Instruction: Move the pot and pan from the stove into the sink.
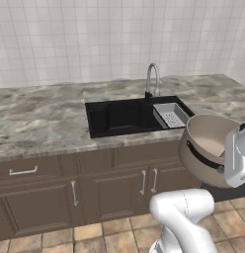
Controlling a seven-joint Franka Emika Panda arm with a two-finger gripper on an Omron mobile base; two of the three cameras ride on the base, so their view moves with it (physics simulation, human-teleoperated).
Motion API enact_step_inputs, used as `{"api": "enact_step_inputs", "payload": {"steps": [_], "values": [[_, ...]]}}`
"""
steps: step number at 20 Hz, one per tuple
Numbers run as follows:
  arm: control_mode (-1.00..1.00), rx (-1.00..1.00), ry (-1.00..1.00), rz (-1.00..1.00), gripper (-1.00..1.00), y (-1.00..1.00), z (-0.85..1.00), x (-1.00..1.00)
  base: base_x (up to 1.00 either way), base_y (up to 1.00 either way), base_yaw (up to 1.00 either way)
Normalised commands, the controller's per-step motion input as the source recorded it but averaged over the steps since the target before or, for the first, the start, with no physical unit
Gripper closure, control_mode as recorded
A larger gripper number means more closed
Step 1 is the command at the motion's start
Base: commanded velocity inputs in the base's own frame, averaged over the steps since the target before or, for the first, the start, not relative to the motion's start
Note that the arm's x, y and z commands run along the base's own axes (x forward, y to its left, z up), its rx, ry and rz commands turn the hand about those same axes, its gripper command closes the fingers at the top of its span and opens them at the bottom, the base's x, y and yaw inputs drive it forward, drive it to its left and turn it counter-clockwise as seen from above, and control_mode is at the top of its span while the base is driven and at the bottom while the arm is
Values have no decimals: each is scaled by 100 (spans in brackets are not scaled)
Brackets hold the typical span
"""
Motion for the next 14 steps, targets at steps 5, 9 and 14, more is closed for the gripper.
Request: {"api": "enact_step_inputs", "payload": {"steps": [5,9,14], "values": [[100,0,0,0,100,0,0,0,0,7,0],[100,0,0,0,100,0,0,0,14,2,0],[100,0,0,0,100,0,0,0,42,19,-3]]}}
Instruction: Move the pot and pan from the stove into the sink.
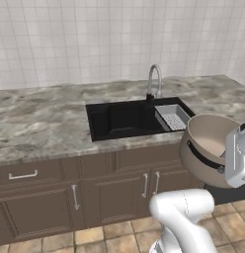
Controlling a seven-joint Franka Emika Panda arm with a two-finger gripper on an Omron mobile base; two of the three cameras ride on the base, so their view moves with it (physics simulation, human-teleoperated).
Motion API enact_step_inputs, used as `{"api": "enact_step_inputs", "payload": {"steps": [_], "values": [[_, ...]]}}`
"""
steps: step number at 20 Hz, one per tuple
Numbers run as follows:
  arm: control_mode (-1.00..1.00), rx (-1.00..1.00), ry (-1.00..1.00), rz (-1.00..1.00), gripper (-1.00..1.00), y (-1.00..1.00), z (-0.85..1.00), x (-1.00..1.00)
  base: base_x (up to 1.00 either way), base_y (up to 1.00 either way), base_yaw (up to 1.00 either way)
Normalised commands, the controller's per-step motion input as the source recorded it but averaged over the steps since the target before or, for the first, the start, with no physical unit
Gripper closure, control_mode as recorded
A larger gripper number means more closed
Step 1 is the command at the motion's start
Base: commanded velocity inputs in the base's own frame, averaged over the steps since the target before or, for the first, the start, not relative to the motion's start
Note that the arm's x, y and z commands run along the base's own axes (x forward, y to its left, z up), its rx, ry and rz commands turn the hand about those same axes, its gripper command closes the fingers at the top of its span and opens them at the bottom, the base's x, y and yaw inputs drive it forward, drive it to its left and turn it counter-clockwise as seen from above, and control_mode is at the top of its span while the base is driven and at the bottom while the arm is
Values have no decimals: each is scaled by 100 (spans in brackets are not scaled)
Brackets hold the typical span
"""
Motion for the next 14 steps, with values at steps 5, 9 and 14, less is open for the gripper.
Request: {"api": "enact_step_inputs", "payload": {"steps": [5,9,14], "values": [[100,0,0,0,100,0,0,0,59,26,-4],[100,0,0,0,100,0,0,0,65,27,-4],[100,0,0,0,100,0,0,0,69,31,-4]]}}
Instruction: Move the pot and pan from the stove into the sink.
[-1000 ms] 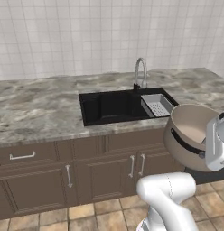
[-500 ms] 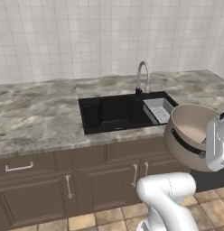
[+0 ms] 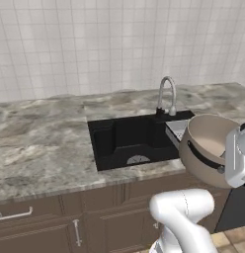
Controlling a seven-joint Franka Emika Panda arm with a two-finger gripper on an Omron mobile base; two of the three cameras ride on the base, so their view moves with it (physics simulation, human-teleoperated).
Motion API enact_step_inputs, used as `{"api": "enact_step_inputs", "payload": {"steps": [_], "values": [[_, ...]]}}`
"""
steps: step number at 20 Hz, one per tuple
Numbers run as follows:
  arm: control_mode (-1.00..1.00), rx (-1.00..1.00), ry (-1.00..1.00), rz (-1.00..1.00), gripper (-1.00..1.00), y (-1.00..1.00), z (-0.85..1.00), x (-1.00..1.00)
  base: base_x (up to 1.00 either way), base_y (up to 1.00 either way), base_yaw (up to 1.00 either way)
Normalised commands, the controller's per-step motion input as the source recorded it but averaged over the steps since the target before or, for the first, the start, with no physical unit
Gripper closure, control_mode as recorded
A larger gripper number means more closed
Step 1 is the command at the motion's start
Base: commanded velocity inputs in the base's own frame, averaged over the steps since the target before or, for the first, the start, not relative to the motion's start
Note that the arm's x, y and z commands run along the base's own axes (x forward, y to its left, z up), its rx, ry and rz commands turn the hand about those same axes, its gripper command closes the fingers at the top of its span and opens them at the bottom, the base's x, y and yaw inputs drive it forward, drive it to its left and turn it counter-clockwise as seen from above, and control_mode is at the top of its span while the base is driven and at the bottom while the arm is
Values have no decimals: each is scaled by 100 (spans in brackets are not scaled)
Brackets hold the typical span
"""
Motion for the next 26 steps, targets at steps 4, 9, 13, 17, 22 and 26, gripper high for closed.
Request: {"api": "enact_step_inputs", "payload": {"steps": [4,9,13,17,22,26], "values": [[100,0,0,0,100,0,0,0,66,36,-4],[100,0,0,0,100,0,0,0,45,29,-4],[100,0,0,0,100,0,0,0,22,16,-4],[100,0,0,0,100,0,0,0,0,1,0],[-100,0,0,-1,100,12,-8,31,0,0,0],[-100,2,0,-4,100,39,-23,71,0,0,0]]}}
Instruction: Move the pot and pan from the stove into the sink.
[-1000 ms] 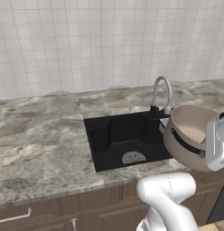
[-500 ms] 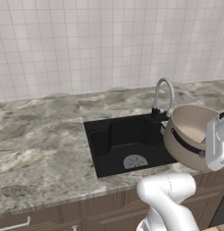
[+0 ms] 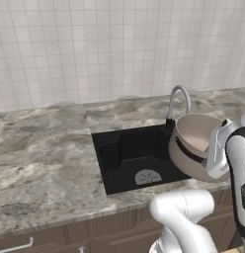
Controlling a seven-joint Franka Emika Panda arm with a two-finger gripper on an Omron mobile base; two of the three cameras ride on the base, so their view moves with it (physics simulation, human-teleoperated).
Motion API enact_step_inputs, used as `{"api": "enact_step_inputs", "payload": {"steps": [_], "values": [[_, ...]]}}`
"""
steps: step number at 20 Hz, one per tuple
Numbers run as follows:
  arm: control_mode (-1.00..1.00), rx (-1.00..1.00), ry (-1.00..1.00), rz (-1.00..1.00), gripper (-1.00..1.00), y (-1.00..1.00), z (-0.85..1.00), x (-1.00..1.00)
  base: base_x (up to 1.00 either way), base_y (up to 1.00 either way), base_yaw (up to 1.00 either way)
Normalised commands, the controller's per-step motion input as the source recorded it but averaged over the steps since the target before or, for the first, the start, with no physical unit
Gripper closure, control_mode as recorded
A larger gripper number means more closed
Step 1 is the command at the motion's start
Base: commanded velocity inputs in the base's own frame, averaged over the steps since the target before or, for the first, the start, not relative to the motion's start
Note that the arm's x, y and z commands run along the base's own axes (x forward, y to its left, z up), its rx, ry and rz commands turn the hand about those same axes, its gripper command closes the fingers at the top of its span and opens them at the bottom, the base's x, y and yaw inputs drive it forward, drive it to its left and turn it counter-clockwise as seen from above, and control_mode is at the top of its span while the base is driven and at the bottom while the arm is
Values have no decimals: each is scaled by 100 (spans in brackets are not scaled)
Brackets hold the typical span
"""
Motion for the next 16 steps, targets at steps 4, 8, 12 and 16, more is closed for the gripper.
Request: {"api": "enact_step_inputs", "payload": {"steps": [4,8,12,16], "values": [[-100,3,0,-4,100,36,-21,72,0,0,0],[-100,2,-2,-2,100,18,-17,50,0,0,0],[-100,0,-4,-2,100,14,-17,50,0,0,0],[-100,0,-3,-4,100,27,-23,64,0,0,0]]}}
